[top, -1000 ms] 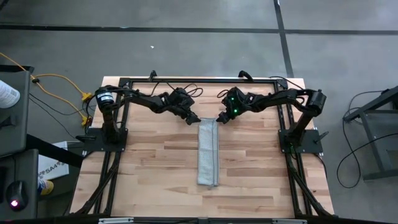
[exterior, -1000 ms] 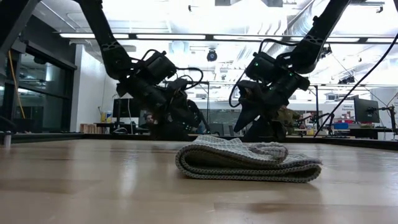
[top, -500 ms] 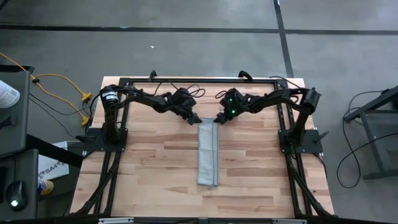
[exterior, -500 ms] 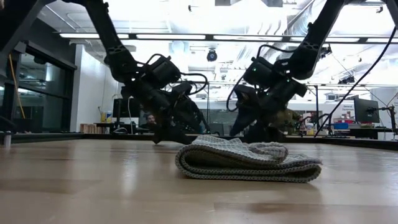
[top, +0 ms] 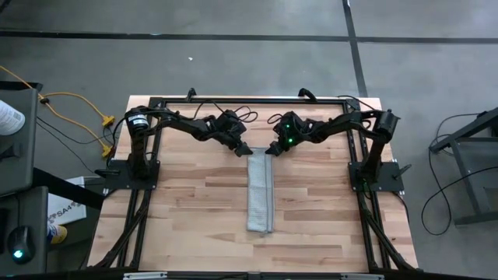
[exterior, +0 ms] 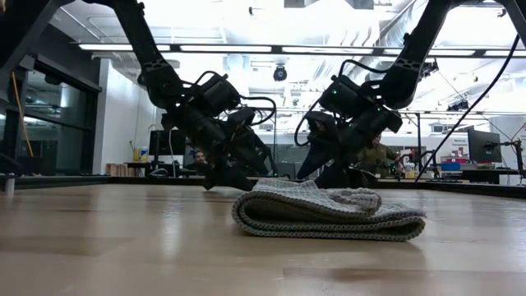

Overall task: Fold microfiber towels
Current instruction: Fold the gray towel

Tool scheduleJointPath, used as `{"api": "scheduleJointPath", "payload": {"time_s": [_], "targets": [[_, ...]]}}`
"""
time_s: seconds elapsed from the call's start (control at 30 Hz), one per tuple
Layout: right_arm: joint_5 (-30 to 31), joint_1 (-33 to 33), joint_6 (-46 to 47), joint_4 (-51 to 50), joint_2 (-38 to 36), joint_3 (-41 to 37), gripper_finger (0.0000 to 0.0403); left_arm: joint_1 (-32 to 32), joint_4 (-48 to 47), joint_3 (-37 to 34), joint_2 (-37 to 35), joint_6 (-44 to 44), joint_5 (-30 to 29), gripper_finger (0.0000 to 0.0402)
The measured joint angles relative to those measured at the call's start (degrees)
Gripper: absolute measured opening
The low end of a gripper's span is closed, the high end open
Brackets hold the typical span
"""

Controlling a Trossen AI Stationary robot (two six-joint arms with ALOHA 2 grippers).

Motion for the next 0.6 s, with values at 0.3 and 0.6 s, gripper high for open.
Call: {"api": "scheduleJointPath", "payload": {"time_s": [0.3,0.6], "targets": [[0.79,-0.01,-0.23,0.6,0.07,-0.08,0.017,-0.02,-0.3,0.0,0.0,1.03,-1.01,0.0253],[1.58,-0.01,-1.88,1.26,0.15,-0.08,0.0116,0.04,-0.21,-0.02,0.0,2.48,-1.29,0.0253]]}}
